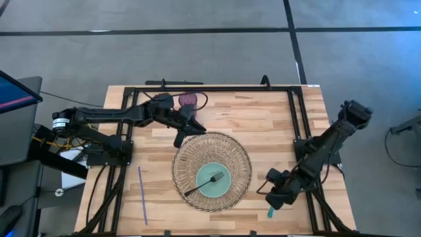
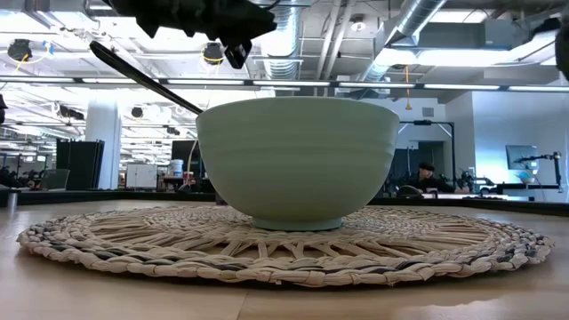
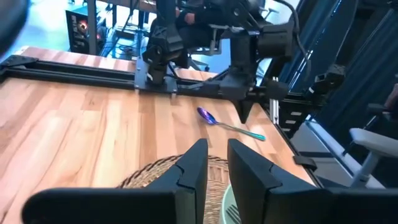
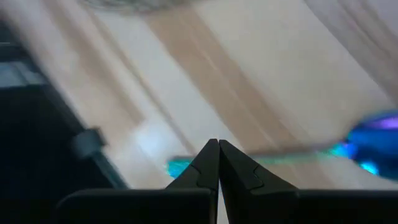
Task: Pick & Place Utensil
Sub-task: Put the purple spoon into the light green bowl on the woven mat
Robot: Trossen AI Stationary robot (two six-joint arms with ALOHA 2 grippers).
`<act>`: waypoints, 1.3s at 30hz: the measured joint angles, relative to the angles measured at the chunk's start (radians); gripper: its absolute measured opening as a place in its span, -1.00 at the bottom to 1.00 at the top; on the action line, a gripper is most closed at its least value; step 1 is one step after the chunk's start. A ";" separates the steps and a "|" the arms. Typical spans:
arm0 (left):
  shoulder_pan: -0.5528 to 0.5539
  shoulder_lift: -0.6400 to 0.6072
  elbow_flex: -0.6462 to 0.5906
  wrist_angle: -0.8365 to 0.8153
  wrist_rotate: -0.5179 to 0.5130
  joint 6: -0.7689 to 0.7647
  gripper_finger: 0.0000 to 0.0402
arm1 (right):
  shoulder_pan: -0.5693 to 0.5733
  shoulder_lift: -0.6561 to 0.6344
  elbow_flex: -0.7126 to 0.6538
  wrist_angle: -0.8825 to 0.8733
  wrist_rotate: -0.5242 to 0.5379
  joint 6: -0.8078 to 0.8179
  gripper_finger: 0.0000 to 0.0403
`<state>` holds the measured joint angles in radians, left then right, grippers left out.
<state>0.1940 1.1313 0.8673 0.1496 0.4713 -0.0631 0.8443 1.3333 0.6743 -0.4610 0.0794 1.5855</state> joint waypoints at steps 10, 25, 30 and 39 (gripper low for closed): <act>0.000 0.000 0.000 0.000 0.000 0.043 -0.69 | 0.009 0.093 0.000 -0.012 -0.146 0.461 -0.96; 0.000 0.000 0.000 0.077 0.000 0.068 -0.69 | -0.045 0.160 0.000 0.013 -0.179 0.477 -0.45; 0.000 0.000 0.000 0.083 0.000 0.068 -0.69 | -0.070 0.160 0.000 0.007 -0.180 0.477 -0.44; 0.000 0.000 0.000 0.083 0.000 0.067 -0.69 | -0.075 0.160 0.002 -0.106 -0.183 0.536 -0.52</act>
<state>0.1936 1.1316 0.8677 0.2325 0.4717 0.0042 0.7689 1.4929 0.6762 -0.5667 -0.1032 2.1217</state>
